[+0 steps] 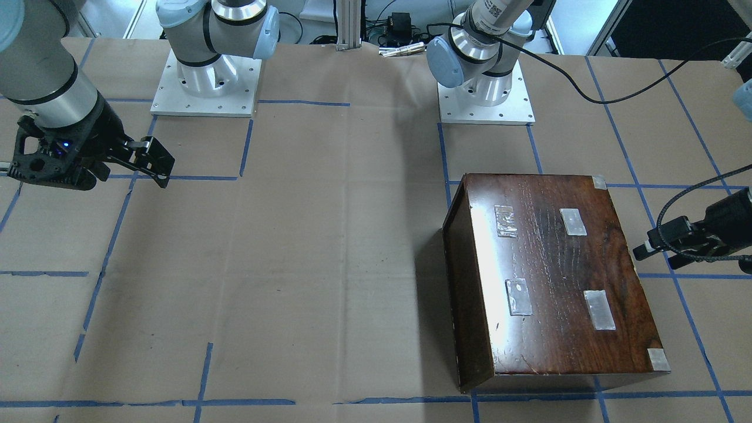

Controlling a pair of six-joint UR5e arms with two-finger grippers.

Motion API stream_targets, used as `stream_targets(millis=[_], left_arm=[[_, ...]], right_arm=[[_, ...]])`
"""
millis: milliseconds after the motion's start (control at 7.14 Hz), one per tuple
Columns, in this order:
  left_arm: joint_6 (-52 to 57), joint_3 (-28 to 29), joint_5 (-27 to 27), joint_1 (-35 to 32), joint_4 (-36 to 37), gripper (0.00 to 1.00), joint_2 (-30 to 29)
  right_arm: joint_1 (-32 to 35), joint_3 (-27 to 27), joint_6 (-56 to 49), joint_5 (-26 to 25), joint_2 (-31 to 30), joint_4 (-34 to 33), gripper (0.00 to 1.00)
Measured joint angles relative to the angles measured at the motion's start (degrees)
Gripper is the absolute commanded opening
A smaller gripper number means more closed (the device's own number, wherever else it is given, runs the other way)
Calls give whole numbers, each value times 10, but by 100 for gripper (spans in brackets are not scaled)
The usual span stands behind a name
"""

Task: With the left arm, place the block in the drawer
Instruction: 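Lower the left gripper and hook the white drawer handle, then pull the drawer open with the left gripper, away from the cabinet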

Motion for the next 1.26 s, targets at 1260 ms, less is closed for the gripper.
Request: stream_targets(millis=[1260], left_arm=[[2,0,-1,-4,45,98,-55]], right_arm=[[0,0,0,0,0,0,100]])
